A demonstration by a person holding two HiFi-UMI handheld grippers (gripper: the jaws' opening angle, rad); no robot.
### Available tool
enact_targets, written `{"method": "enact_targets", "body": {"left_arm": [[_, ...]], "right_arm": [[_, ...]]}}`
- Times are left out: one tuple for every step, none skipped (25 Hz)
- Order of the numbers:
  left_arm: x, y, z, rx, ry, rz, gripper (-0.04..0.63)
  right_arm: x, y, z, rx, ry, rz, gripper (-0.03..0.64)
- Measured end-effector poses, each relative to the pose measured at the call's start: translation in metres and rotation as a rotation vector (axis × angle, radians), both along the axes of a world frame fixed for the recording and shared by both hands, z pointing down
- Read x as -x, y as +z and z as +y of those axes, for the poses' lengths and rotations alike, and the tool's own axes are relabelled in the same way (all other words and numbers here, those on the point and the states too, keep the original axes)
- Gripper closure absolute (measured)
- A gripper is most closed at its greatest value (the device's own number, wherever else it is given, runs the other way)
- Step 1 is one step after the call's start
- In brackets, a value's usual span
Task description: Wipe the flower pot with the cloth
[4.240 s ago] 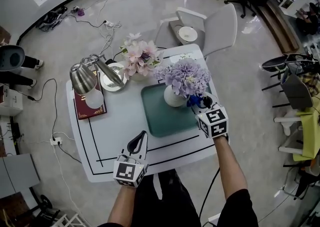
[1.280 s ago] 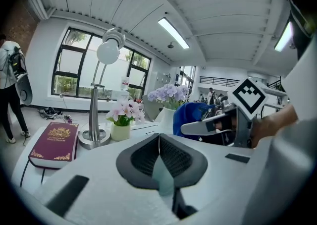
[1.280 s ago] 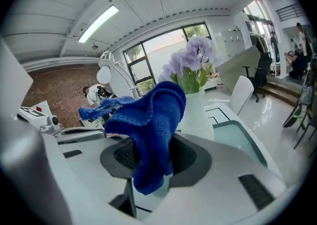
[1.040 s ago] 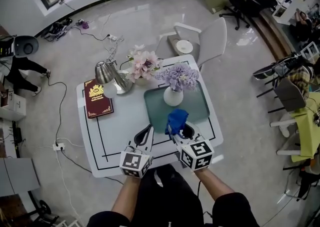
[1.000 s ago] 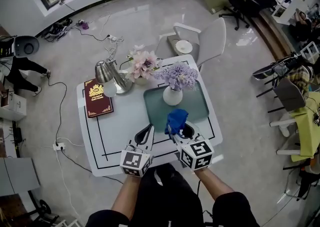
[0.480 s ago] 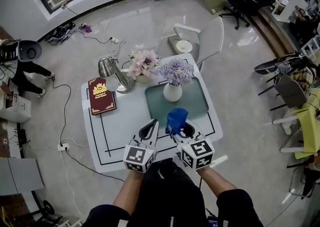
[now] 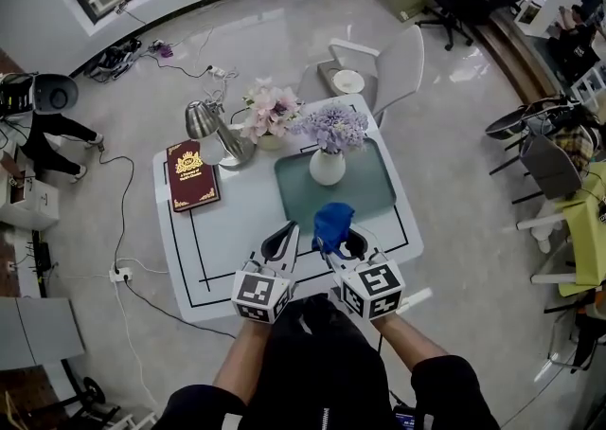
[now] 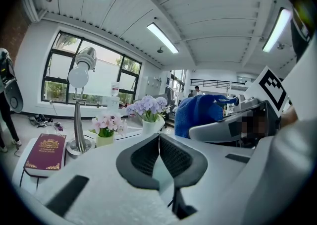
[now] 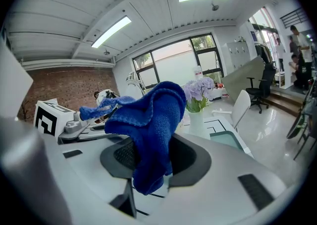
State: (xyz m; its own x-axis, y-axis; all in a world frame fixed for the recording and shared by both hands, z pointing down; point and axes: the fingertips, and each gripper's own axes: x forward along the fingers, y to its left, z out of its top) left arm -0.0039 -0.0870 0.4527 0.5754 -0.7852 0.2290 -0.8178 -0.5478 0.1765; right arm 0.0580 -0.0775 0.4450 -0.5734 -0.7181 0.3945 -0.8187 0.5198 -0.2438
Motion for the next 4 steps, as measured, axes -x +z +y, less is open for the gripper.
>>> {"method": "enact_targets", "body": {"left_arm": [[0.0001, 0.0005, 0.0002, 0.001, 0.000, 0.000, 0.586], [0.0002, 0.0011, 0.0005, 0.002, 0.000, 0.000, 0.585], [0.0003, 0.0017, 0.0007, 0.003, -0.001, 0.001, 0.585], [0.0004, 0.0023, 0.0010, 0.004, -0.001, 0.001, 0.586]], "right_arm": [[0.0000, 0.0006, 0.0005, 0.001, -0.001, 0.001, 0.480], [0.0001, 0.0012, 0.0009, 0.002, -0.002, 0.002, 0.480], [0.0002, 0.0016, 0.0012, 0.002, -0.003, 0.003, 0.480], [0.0003, 0.0019, 0.0016, 0.002, -0.003, 0.004, 0.479]]}}
